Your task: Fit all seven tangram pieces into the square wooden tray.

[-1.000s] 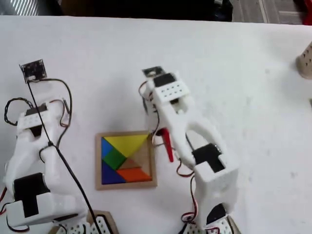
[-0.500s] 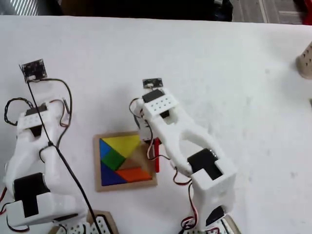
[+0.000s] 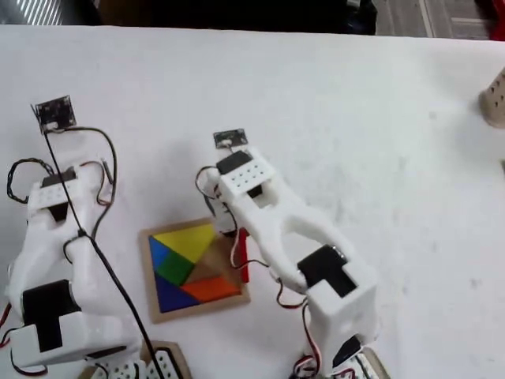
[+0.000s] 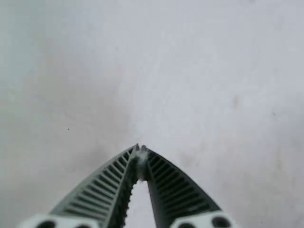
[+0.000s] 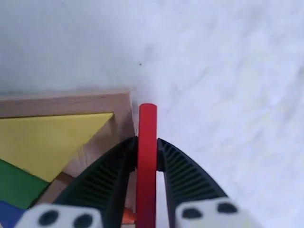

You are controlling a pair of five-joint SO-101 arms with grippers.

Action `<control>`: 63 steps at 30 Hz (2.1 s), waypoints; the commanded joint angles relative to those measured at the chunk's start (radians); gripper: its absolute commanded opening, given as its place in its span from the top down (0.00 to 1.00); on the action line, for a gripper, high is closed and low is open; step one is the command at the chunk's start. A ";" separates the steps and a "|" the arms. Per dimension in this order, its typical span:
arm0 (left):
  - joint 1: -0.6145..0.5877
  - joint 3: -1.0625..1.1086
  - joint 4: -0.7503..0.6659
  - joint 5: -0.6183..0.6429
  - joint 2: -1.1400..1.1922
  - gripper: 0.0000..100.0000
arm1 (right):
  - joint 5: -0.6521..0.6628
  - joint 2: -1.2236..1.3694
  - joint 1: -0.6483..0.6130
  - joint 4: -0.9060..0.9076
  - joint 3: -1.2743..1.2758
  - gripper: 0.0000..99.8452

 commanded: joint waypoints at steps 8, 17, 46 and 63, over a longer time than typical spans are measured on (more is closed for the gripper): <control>0.013 -0.008 -0.023 -0.008 -0.005 0.98 | 0.049 -0.183 -0.074 -0.033 0.068 0.98; 0.013 -0.008 -0.023 -0.008 -0.005 0.98 | 0.049 -0.182 -0.108 -0.101 0.115 0.98; 0.013 -0.008 -0.023 -0.009 -0.005 0.98 | 0.235 -0.280 -0.255 -0.073 0.186 0.74; 0.013 -0.008 -0.023 -0.009 -0.005 0.98 | 0.578 -0.616 -0.228 0.200 0.204 0.74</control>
